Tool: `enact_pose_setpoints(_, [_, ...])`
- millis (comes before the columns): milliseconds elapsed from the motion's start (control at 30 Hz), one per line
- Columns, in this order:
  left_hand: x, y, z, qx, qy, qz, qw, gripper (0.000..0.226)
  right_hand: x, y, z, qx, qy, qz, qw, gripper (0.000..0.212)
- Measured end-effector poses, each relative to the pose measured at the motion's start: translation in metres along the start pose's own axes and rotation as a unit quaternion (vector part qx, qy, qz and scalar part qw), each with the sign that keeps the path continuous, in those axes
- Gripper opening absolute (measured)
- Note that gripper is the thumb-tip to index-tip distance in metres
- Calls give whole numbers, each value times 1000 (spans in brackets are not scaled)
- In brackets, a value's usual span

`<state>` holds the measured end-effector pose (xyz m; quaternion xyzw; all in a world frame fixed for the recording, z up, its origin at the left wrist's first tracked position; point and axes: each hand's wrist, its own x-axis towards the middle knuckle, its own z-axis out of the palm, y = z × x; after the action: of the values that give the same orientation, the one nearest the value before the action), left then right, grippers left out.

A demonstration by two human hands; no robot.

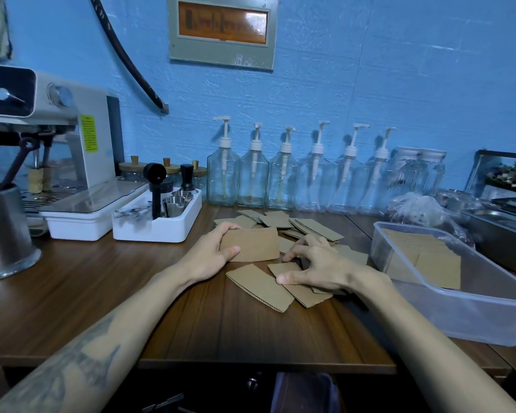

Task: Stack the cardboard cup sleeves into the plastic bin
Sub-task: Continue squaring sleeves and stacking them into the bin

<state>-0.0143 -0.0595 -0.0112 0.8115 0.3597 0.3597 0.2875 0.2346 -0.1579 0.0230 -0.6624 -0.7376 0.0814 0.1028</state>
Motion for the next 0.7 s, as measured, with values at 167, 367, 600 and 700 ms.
enact_pose_setpoints(167, [1,-1,0,9,1,-1,1000,32,4,2,2,11,-15,-1,1000,58])
enact_pose_setpoints(367, [2,-2,0,17,3,-1,1000,32,8,0,1,51,6,8,999,70])
enact_pose_setpoints(600, [2,-2,0,17,1,2,1000,32,6,-2,-5,318,63,-49,945,36])
enact_pose_setpoints(700, [2,-3,0,19,-1,2,1000,33,6,-2,-11,371,146,-56,916,36])
